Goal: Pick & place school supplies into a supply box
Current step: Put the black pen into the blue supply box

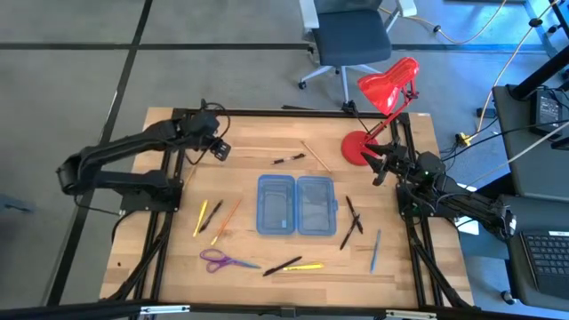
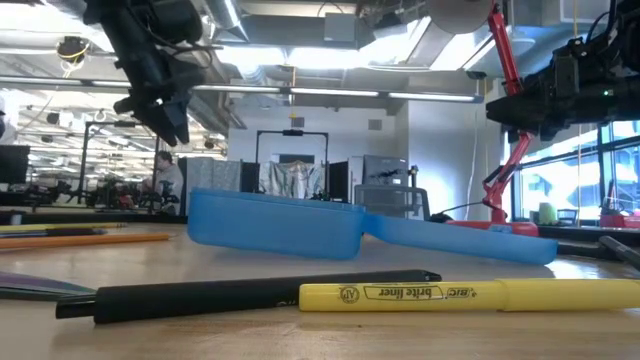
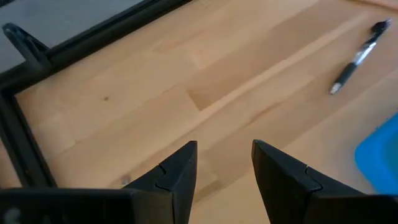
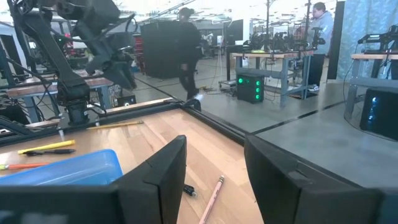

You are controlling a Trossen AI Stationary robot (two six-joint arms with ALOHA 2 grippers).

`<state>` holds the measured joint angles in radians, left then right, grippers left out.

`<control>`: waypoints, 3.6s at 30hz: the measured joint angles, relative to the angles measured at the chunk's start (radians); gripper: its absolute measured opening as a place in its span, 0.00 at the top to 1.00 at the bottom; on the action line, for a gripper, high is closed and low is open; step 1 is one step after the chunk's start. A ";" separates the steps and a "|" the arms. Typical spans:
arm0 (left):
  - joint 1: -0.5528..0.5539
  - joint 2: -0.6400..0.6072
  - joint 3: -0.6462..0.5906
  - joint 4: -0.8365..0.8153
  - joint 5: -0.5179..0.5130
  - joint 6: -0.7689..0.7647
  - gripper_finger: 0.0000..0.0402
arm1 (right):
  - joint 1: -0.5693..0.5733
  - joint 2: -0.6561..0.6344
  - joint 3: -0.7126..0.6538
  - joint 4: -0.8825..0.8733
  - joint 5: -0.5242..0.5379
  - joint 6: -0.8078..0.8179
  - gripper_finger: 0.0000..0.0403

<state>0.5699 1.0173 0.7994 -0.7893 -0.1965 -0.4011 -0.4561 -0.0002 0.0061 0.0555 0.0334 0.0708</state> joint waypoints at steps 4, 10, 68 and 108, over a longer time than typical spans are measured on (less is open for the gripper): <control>0.010 0.016 0.000 0.008 0.000 0.066 0.63 | 0.000 0.000 0.000 0.000 0.000 0.000 0.59; 0.010 0.018 0.000 0.009 0.000 0.092 0.63 | 0.000 0.000 0.000 0.000 0.000 0.000 0.59; -0.170 1.015 0.577 0.375 0.277 0.485 0.72 | 0.000 0.000 0.000 -0.002 0.000 0.033 0.59; -0.171 1.039 0.571 0.298 0.264 0.501 0.94 | 0.000 0.000 0.000 -0.019 0.000 0.030 0.59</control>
<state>0.3988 2.0561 1.3709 -0.4914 0.0676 0.1001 -0.4557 -0.0002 0.0063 0.0360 0.0334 0.1008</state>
